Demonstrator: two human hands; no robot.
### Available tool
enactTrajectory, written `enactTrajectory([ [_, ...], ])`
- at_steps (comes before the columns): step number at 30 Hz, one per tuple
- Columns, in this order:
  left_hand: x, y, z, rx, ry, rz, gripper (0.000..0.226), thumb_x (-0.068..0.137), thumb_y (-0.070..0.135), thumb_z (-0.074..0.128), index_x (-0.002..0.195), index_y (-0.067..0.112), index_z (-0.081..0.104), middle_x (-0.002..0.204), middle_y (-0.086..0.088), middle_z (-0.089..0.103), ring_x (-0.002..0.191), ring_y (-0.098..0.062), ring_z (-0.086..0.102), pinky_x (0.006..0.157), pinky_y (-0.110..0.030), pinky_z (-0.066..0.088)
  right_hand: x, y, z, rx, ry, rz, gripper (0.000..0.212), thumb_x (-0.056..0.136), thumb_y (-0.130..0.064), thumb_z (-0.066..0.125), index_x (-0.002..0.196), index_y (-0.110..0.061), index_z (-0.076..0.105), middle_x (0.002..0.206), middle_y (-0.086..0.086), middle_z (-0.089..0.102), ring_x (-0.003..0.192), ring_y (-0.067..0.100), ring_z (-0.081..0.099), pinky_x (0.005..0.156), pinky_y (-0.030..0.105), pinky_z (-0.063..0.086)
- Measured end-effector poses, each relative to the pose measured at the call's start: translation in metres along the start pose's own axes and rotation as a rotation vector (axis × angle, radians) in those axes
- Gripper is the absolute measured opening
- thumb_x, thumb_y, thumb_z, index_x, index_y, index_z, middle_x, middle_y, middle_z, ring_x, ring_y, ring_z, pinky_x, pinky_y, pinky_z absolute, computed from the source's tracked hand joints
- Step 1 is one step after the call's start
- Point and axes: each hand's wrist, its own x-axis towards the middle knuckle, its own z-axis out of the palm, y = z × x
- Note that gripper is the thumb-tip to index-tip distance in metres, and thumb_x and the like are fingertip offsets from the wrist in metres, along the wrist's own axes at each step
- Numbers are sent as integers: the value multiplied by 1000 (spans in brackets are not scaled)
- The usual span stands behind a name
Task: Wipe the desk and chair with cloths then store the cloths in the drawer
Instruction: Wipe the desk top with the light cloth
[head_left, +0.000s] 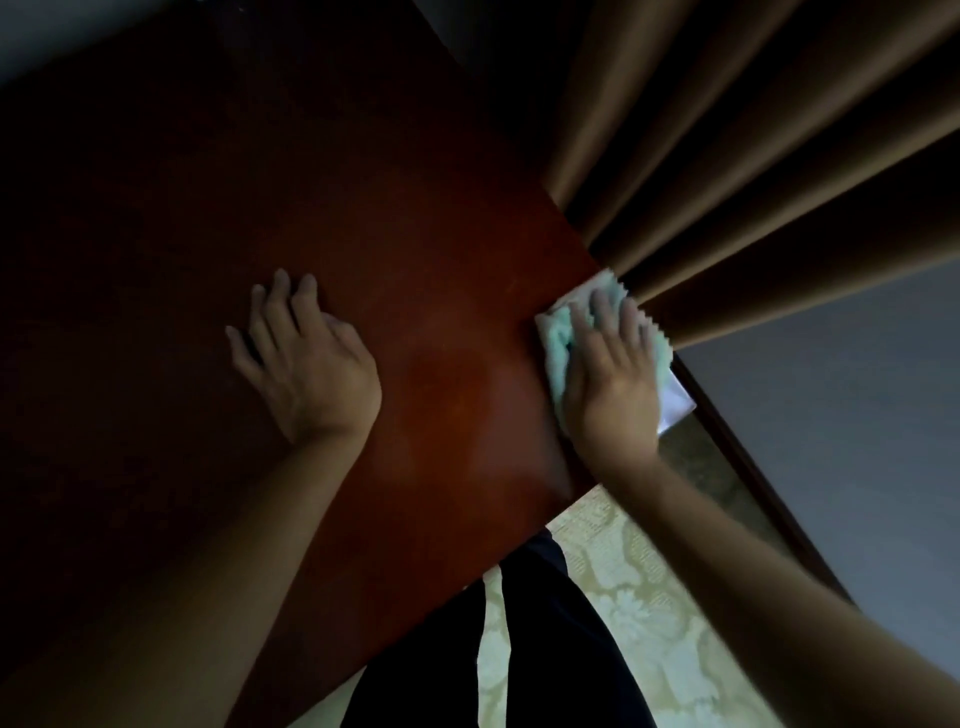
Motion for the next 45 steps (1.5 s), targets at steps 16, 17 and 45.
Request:
enactTrajectory([
  [16, 0, -2, 3, -27, 29, 15, 37, 100, 21, 34, 131, 16, 54, 144, -8, 51, 141, -26, 38, 117, -58, 22, 42, -32, 19, -2, 47, -44, 45, 101, -24, 37, 141, -12, 52, 149, 14, 46, 142, 42, 32, 117, 55, 25],
  [17, -1, -1, 3, -24, 34, 19, 37, 100, 21, 34, 131, 16, 54, 144, -9, 51, 141, -27, 39, 117, -58, 23, 43, -42, 21, -8, 42, -72, 45, 100, -24, 38, 141, -12, 52, 149, 15, 46, 142, 42, 33, 116, 55, 26],
  [45, 2, 1, -8, -74, -18, -33, 40, 95, 24, 41, 128, 8, 58, 138, -10, 56, 137, -23, 43, 119, -50, 23, 143, -165, 62, 64, -236, -853, 49, 98, -26, 40, 144, -10, 46, 151, 16, 42, 143, 38, 33, 118, 53, 25],
])
